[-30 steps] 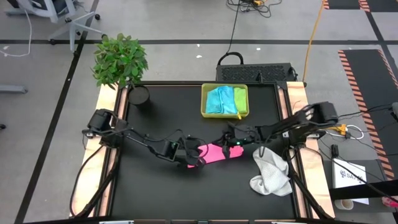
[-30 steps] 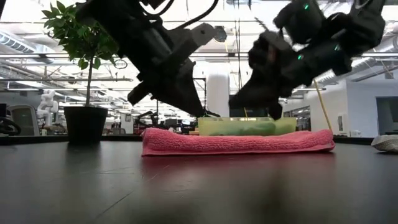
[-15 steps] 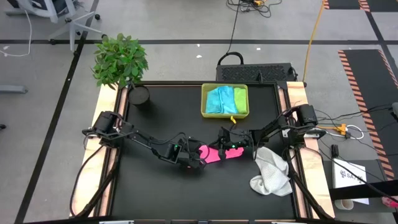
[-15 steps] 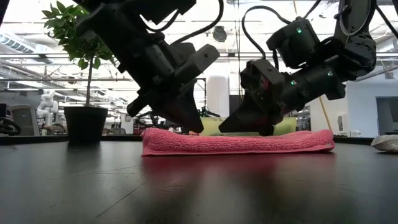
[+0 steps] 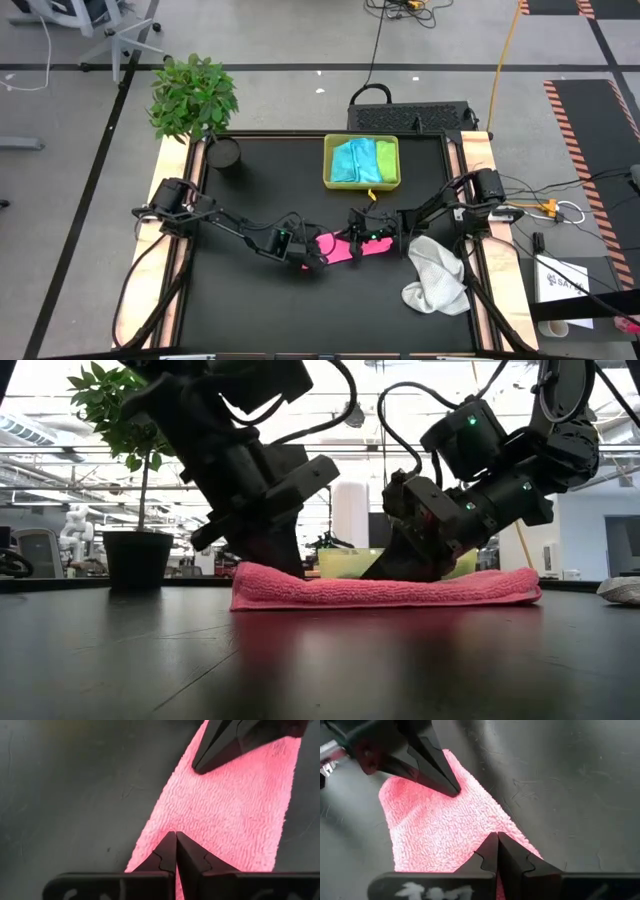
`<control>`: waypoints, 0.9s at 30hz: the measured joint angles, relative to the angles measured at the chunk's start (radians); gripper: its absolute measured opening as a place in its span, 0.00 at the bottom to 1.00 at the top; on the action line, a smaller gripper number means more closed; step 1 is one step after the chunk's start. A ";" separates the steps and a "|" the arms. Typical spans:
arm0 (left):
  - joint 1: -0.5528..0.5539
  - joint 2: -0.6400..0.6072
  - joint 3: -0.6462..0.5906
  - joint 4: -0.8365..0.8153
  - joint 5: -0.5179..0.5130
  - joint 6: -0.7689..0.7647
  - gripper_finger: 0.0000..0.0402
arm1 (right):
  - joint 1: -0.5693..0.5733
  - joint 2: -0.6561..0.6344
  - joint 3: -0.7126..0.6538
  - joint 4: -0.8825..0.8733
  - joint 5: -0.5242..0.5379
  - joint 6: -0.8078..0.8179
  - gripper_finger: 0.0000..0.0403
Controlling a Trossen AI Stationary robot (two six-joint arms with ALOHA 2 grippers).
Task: Fold microfiber towels
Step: Fold the pink microfiber cloth
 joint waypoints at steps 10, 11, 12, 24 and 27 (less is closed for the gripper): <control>-0.004 0.004 0.001 -0.097 0.028 -0.027 0.02 | 0.000 0.000 0.000 0.019 -0.020 0.012 0.00; -0.005 0.004 0.001 -0.098 0.029 -0.029 0.03 | 0.000 0.000 0.000 0.018 -0.025 0.011 0.00; -0.007 0.004 0.001 -0.099 0.028 -0.029 0.03 | 0.000 0.000 0.000 0.014 -0.027 0.011 0.00; -0.008 0.005 0.001 -0.101 0.031 -0.029 0.04 | -0.033 -0.039 0.002 -0.252 -0.087 -0.096 0.00; -0.008 0.006 0.001 -0.098 0.032 -0.029 0.02 | -0.055 -0.082 0.002 -0.392 -0.091 -0.150 0.00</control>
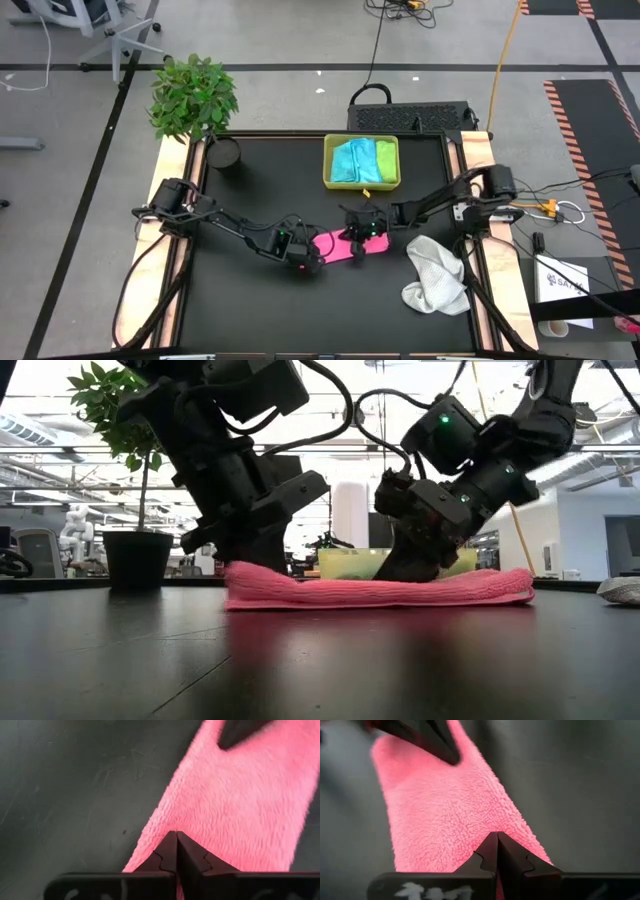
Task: Fold microfiber towels
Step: Fold the pink microfiber cloth
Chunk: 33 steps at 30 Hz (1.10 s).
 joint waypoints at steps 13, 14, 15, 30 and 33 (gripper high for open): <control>-0.001 0.001 0.000 -0.026 0.003 0.007 0.02 | -0.102 -0.310 -0.010 -0.326 0.034 -0.108 0.00; -0.001 0.001 0.000 -0.026 0.004 0.007 0.01 | -0.105 -0.338 -0.009 -0.322 0.036 -0.107 0.00; -0.001 0.001 0.000 -0.024 0.005 0.007 0.01 | -0.106 -0.366 -0.007 -0.322 0.035 -0.101 0.00; -0.001 -0.076 -0.002 0.391 -0.002 0.136 0.06 | -0.102 -0.393 -0.005 -0.363 0.018 -0.070 0.00; 0.005 -0.054 0.001 0.508 0.001 0.180 0.06 | -0.101 -0.379 -0.005 -0.352 0.018 -0.067 0.00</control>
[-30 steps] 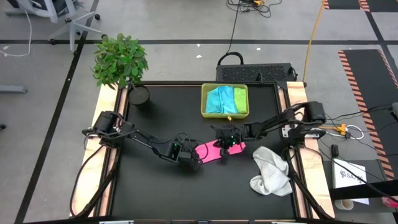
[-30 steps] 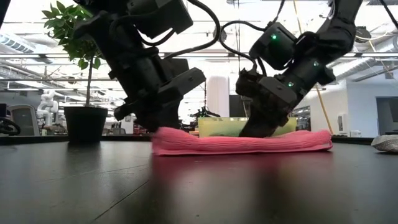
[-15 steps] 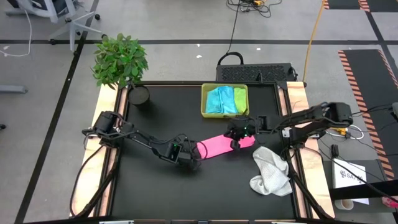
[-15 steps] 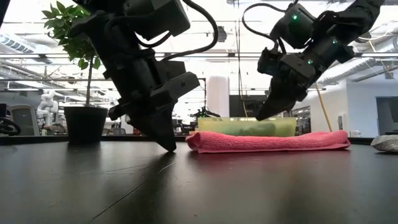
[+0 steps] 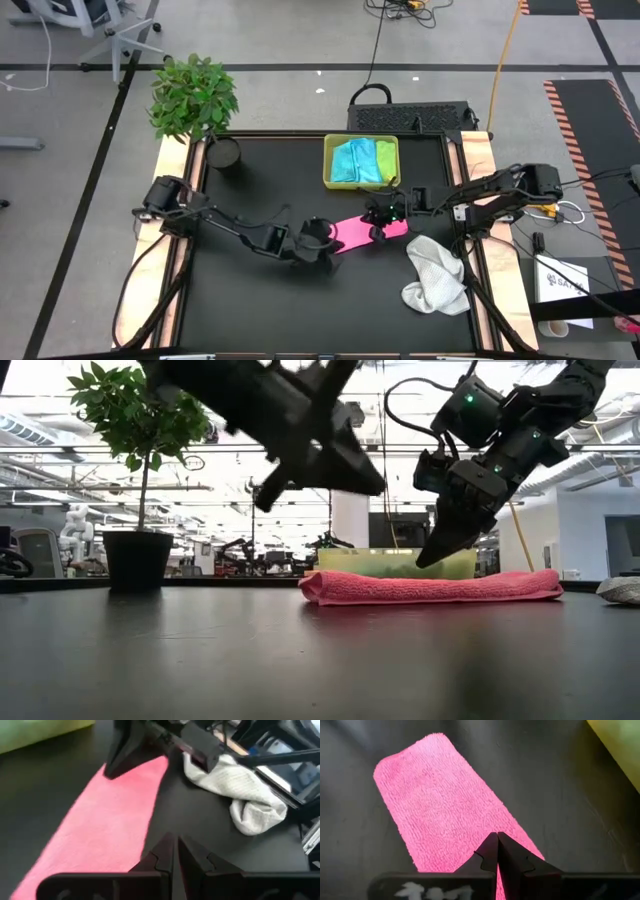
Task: Fold microfiber towels
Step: Fold the pink microfiber cloth
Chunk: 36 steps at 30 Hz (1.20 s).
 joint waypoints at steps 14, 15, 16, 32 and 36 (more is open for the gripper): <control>0.004 0.106 0.000 -0.136 0.053 -0.102 0.06 | 0.001 -0.008 0.002 0.007 -0.003 0.035 0.00; 0.004 0.108 -0.002 -0.157 0.067 -0.106 0.06 | 0.002 -0.008 0.002 0.007 -0.004 0.045 0.00; 0.001 0.111 -0.003 -0.169 0.084 -0.112 0.06 | 0.002 -0.008 0.002 0.007 -0.005 0.054 0.00; -0.022 0.114 0.001 -0.261 0.135 -0.153 0.06 | 0.217 -0.008 0.002 0.053 -0.001 0.115 0.00; -0.022 0.114 0.000 -0.261 0.152 -0.157 0.06 | 0.213 -0.008 0.002 -0.023 0.126 0.072 0.00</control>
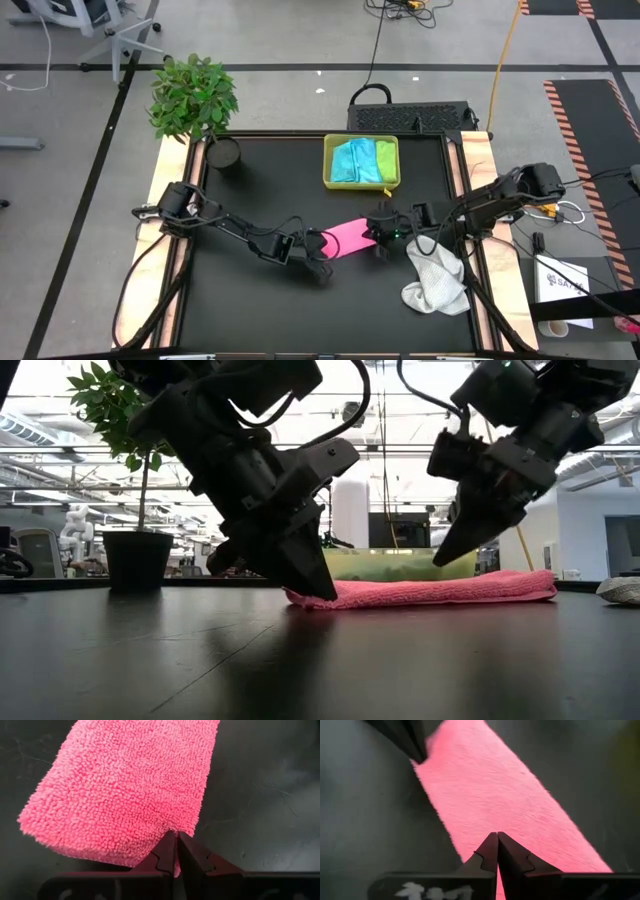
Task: Fold microfiber towels
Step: Fold the pink microfiber cloth
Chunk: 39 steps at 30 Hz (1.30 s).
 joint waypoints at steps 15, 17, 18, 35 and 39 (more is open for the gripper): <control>-0.001 0.000 -0.001 0.000 0.000 -0.001 0.06 | 0.025 0.046 0.000 0.036 -0.029 0.053 0.00; -0.001 0.000 -0.001 0.001 -0.001 -0.002 0.06 | 0.031 0.078 0.000 0.033 -0.029 0.053 0.00; -0.001 0.001 -0.001 0.001 -0.001 -0.002 0.06 | 0.034 0.093 0.000 0.033 -0.028 0.053 0.00; 0.000 0.003 -0.002 0.004 -0.005 -0.001 0.06 | 0.003 -0.004 0.001 -0.287 -0.028 0.005 0.00; -0.001 0.003 -0.002 0.004 -0.005 0.006 0.06 | -0.008 -0.062 0.000 -0.442 -0.024 -0.004 0.00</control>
